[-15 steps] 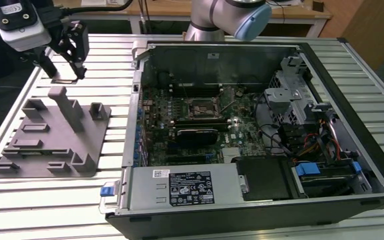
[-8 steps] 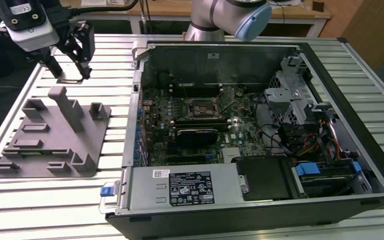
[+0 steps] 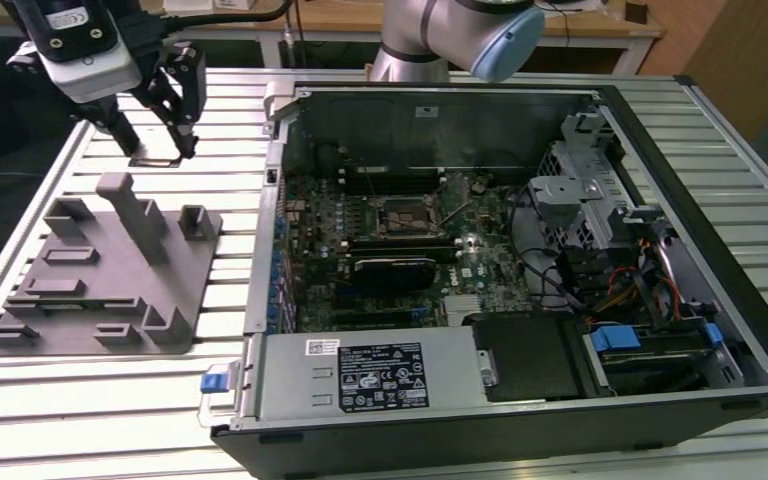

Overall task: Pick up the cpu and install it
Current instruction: 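Pick up the cpu and move it towards the insertion slot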

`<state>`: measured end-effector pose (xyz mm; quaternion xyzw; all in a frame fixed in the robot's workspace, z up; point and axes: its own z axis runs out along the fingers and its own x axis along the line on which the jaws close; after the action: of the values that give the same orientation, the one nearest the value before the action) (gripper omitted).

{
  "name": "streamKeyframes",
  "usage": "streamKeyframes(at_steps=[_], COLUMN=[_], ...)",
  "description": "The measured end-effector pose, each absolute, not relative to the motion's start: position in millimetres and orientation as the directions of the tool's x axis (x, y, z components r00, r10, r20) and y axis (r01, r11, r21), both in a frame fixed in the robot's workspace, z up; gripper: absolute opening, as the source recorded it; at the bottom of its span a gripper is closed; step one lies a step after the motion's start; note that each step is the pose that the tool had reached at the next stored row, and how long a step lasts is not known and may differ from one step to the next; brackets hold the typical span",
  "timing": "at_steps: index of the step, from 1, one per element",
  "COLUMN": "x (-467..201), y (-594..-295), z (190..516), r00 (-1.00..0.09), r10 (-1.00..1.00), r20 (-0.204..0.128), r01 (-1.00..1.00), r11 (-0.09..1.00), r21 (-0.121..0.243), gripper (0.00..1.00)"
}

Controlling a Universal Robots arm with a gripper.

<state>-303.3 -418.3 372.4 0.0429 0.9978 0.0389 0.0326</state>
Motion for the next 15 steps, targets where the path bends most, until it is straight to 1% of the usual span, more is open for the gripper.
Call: streamKeyframes(at_steps=[15], x=[-276.1], y=[-418.3], z=[372.4], r00=[-0.994], r10=[0.088], r20=[-0.062], r01=[0.083], r11=[0.993], r21=[0.08], gripper=[0.54])
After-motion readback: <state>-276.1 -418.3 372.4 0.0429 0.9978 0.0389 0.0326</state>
